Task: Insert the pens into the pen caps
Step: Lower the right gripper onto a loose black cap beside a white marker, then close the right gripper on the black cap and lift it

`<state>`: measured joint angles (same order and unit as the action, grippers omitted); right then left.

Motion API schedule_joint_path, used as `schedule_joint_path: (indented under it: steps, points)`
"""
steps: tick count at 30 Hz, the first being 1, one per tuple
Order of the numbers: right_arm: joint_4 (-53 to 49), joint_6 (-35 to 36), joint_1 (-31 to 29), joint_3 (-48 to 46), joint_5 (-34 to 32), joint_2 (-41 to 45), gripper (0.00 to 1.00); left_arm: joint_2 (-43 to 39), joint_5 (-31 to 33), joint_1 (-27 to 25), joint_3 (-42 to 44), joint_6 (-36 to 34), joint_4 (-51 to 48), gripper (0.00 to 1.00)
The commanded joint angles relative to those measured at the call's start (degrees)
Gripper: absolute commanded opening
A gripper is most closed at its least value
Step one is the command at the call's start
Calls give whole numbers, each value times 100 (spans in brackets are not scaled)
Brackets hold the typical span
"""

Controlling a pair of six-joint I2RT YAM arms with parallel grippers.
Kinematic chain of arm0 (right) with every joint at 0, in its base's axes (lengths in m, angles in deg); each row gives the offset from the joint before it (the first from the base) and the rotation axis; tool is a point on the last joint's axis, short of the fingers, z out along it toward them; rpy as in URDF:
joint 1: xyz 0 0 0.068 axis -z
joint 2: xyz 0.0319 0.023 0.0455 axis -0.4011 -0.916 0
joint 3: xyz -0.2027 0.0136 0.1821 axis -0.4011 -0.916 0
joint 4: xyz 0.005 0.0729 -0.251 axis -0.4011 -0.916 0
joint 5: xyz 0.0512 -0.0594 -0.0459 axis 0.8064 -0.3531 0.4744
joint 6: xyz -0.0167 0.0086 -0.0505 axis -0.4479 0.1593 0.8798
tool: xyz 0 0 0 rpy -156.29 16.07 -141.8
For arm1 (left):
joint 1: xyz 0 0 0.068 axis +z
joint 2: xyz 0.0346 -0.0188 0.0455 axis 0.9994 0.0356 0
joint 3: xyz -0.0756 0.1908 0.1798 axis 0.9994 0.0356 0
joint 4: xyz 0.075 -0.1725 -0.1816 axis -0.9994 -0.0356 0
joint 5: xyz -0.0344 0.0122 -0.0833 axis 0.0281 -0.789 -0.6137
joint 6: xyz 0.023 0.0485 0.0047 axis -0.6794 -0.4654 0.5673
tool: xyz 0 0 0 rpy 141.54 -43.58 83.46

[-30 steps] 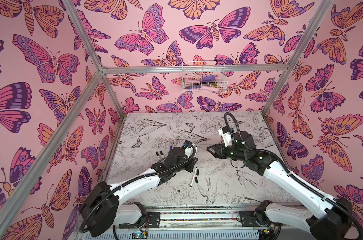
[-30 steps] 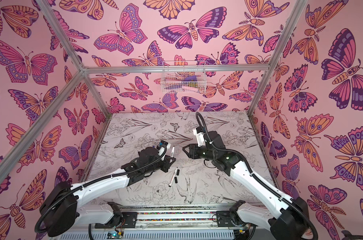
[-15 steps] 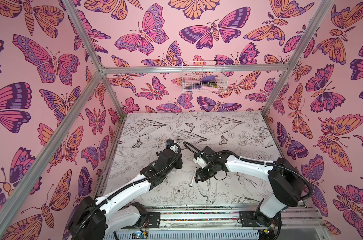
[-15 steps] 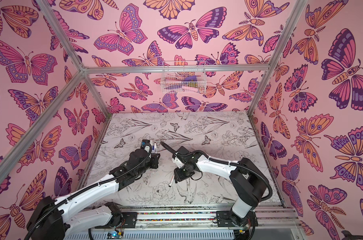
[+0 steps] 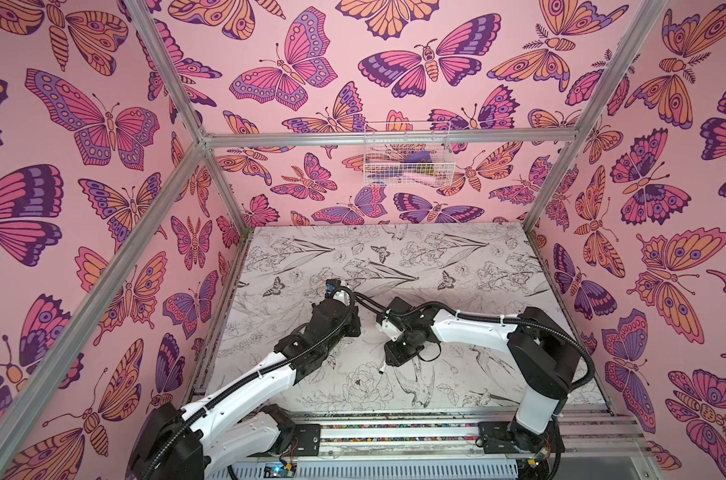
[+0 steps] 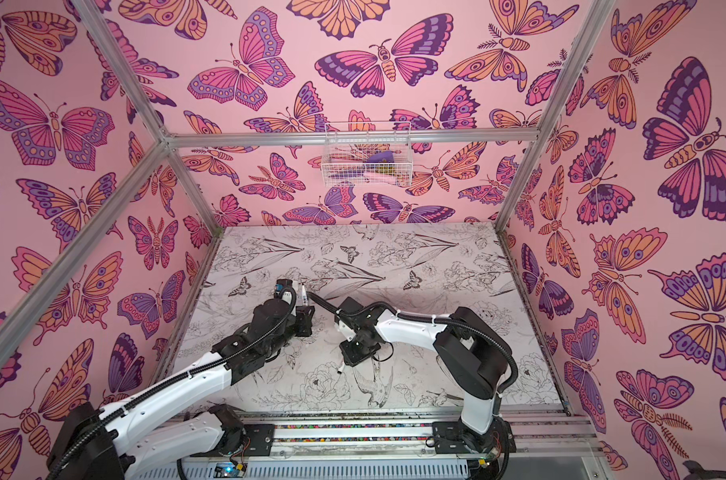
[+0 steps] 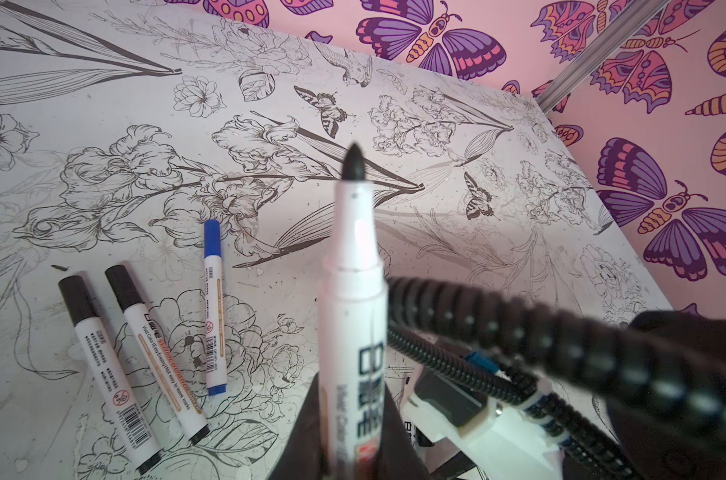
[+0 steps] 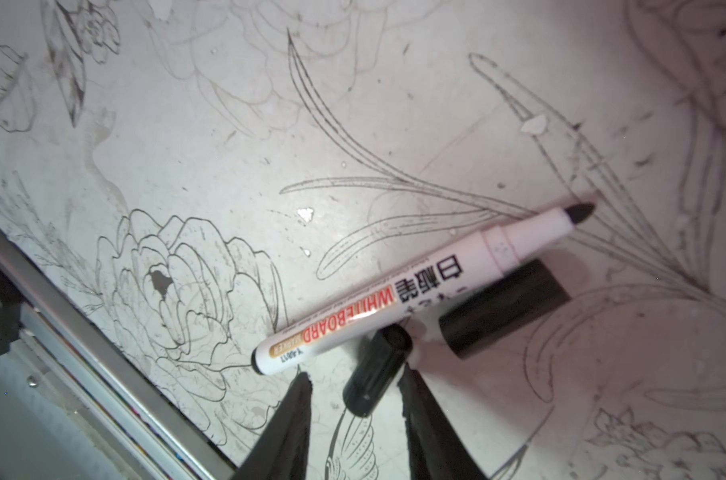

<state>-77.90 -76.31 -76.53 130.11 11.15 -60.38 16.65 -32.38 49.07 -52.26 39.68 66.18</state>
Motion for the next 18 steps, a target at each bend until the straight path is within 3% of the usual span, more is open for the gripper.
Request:
schedule_joint_path:
  steps: [1,9,14,18]
  points:
    - [-424,244,-179,234,-553,-199,38,-105,89,39,120,76,-97,0]
    - [-788,320,-494,453,-1415,-547,30,-130,47,46,53,5,-104,0]
    - [-662,231,-495,375,-1319,-500,15,-107,-47,48,13,-41,-100,0]
    - [-478,218,-464,133,-991,93,8,-53,-197,47,43,-105,-27,0]
